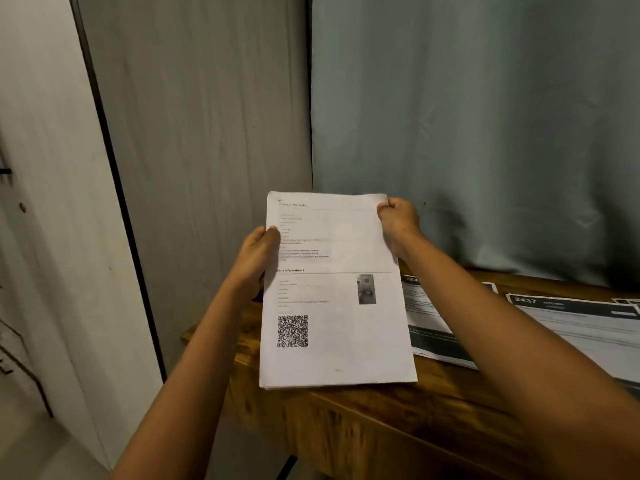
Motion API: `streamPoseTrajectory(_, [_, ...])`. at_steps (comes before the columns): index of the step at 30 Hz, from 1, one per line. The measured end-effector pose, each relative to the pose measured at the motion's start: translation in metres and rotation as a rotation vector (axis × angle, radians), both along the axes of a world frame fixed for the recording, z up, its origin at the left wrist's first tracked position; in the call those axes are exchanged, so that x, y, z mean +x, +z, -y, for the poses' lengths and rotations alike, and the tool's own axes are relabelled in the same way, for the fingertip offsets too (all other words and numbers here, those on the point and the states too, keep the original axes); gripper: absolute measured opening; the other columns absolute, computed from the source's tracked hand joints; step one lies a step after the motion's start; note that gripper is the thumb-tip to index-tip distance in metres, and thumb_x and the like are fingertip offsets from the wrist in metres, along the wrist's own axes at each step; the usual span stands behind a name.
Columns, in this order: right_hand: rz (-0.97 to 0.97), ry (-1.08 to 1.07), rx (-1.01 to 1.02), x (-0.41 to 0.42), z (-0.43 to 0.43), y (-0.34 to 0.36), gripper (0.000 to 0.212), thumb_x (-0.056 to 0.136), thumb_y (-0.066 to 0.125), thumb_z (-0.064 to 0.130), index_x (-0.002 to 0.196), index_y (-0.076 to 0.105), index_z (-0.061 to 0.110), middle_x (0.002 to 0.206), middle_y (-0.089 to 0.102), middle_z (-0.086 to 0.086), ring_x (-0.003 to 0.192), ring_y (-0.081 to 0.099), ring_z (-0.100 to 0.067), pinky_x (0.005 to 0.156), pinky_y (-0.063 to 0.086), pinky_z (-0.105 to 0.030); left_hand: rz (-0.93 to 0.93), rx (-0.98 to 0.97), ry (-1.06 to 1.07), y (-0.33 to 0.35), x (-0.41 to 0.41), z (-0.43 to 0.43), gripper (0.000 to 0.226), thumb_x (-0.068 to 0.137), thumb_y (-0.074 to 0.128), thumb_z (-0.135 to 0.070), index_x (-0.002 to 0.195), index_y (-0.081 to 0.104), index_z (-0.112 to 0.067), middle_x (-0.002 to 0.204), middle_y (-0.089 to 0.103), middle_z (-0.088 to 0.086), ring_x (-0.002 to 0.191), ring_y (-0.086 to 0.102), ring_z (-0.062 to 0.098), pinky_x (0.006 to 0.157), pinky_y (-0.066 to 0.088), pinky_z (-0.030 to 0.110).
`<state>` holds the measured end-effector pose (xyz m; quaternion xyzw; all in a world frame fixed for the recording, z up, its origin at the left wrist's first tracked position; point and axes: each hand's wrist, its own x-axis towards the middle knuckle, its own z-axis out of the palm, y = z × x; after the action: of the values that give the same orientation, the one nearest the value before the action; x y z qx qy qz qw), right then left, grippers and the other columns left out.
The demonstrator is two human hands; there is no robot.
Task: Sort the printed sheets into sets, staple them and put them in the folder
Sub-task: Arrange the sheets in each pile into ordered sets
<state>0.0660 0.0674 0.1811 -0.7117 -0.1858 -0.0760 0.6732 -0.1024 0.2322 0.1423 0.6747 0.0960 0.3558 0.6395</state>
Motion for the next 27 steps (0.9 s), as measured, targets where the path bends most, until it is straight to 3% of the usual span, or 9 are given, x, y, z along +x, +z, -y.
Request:
streamPoseTrajectory(2, [-0.061,0.048,-0.048,0.010,-0.004,-0.016,0.025,0.089,0.046,0.018,0.092,0.064,0.001,0.099,0.069,-0.021,0.077,0.063,-0.027,0.077,0.057,-0.045,0.018,-0.058,-0.033,-0.005,0.001,-0.001,0.021,0.102,0.039,-0.018,0.101,0.058,-0.009,0.094,0.070,0.008,0.078,0.070,0.018,0.064,0.056,0.030])
streamPoseTrajectory(4, [-0.109,0.087,-0.091,0.019,-0.007,-0.031,0.022,0.089,0.049,0.021,0.086,0.066,0.006,0.096,0.070,-0.017,0.087,0.068,-0.034,0.080,0.056,-0.053,0.007,-0.114,-0.067,-0.012,0.004,-0.002,0.021,0.103,0.040,-0.022,0.109,0.056,-0.010,0.102,0.070,0.012,0.080,0.071,0.021,0.062,0.056,0.034])
streamPoseTrajectory(7, [-0.183,0.127,-0.087,0.015,-0.008,-0.039,0.018,0.091,0.048,0.012,0.086,0.065,0.012,0.100,0.070,-0.014,0.089,0.068,-0.033,0.083,0.056,-0.050,0.045,-0.186,-0.100,-0.024,0.007,-0.007,0.022,0.102,0.043,-0.021,0.120,0.055,-0.015,0.110,0.068,0.014,0.087,0.070,0.024,0.067,0.059,0.037])
streamPoseTrajectory(10, [-0.256,0.176,-0.071,0.009,-0.007,-0.043,0.021,0.095,0.043,0.005,0.097,0.063,0.013,0.105,0.068,-0.013,0.092,0.066,-0.031,0.085,0.055,-0.043,0.122,-0.289,-0.183,-0.031,0.006,-0.012,0.030,0.101,0.044,-0.019,0.129,0.053,-0.026,0.103,0.071,0.005,0.086,0.068,0.018,0.071,0.060,0.036])
streamPoseTrajectory(14, [-0.313,0.228,-0.079,0.012,-0.009,-0.053,0.020,0.099,0.042,0.007,0.109,0.059,0.010,0.103,0.063,-0.012,0.090,0.062,-0.028,0.083,0.052,-0.037,0.161,-0.362,-0.266,-0.038,0.008,-0.016,0.026,0.101,0.043,-0.019,0.124,0.054,-0.022,0.107,0.069,0.004,0.088,0.066,0.018,0.071,0.059,0.034])
streamPoseTrajectory(17, [-0.354,0.246,-0.095,0.014,-0.015,-0.061,0.019,0.100,0.042,0.010,0.110,0.058,0.010,0.111,0.064,-0.013,0.095,0.063,-0.029,0.089,0.052,-0.040,0.219,-0.423,-0.363,-0.043,0.012,-0.019,0.021,0.095,0.049,-0.020,0.115,0.055,-0.017,0.127,0.061,0.007,0.098,0.065,0.022,0.072,0.061,0.036])
streamPoseTrajectory(20, [-0.363,0.241,-0.107,0.015,-0.020,-0.068,0.018,0.100,0.041,0.011,0.108,0.057,0.009,0.116,0.064,-0.015,0.102,0.063,-0.032,0.094,0.050,-0.043,0.225,-0.449,-0.378,-0.049,0.016,-0.022,0.016,0.093,0.050,-0.020,0.108,0.054,-0.015,0.132,0.060,0.006,0.100,0.066,0.024,0.071,0.061,0.037])
streamPoseTrajectory(24, [-0.240,0.203,-0.118,0.016,-0.030,-0.080,0.027,0.101,0.039,0.012,0.123,0.053,0.005,0.127,0.059,-0.014,0.110,0.059,-0.031,0.093,0.048,-0.036,0.202,-0.471,-0.352,-0.058,0.021,-0.026,0.010,0.098,0.047,-0.019,0.104,0.053,-0.014,0.131,0.061,0.005,0.104,0.064,0.029,0.069,0.060,0.038])
streamPoseTrajectory(27, [0.059,-0.005,-0.287,0.011,-0.037,-0.090,0.038,0.100,0.043,0.015,0.137,0.040,0.008,0.140,0.046,-0.015,0.126,0.046,-0.032,0.101,0.040,-0.036,0.192,-0.479,-0.322,-0.064,0.025,-0.028,0.008,0.098,0.048,-0.020,0.102,0.052,-0.014,0.130,0.061,0.004,0.105,0.063,0.029,0.071,0.059,0.038])
